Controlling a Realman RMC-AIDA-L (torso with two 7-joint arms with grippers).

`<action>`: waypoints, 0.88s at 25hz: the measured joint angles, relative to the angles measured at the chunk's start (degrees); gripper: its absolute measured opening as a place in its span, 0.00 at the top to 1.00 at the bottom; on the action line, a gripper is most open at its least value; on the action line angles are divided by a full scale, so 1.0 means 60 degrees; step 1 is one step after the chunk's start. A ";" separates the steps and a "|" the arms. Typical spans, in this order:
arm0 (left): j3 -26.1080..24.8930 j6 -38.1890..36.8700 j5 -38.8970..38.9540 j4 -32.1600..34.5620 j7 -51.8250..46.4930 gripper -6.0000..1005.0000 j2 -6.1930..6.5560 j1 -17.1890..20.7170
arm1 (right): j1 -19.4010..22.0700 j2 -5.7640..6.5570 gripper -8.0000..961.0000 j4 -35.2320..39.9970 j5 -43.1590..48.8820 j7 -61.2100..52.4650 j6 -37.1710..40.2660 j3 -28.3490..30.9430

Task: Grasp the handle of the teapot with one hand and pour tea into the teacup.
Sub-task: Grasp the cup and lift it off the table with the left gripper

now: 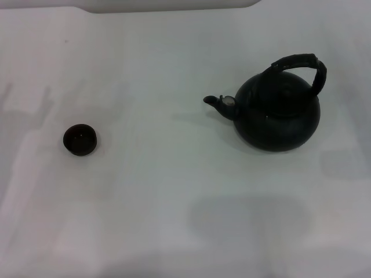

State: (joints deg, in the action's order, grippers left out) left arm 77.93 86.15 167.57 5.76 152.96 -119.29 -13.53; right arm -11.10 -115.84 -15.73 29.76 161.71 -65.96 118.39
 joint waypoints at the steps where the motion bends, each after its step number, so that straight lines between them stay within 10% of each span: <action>1: 0.0038 -0.0140 -0.0013 0.0010 -0.0017 0.13 -0.0001 -0.0001 | -0.0016 0.0003 0.23 0.0000 0.0000 0.0000 0.0005 -0.0001; 15: 0.0551 -0.2536 -0.0235 0.0573 -0.0405 0.13 -0.0022 0.0101 | -0.0271 0.0045 0.23 0.0000 0.0034 0.0001 0.0482 -0.0014; 22: 0.1087 -0.5035 -0.0689 0.3516 -0.0835 0.13 0.0111 0.0837 | -0.0273 0.0045 0.23 0.0000 0.0010 0.0001 0.0524 -0.0015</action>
State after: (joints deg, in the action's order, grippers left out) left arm 84.45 55.94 163.43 26.85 147.95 -118.62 -8.51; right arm -12.75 -115.57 -15.73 29.82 161.71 -62.81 118.30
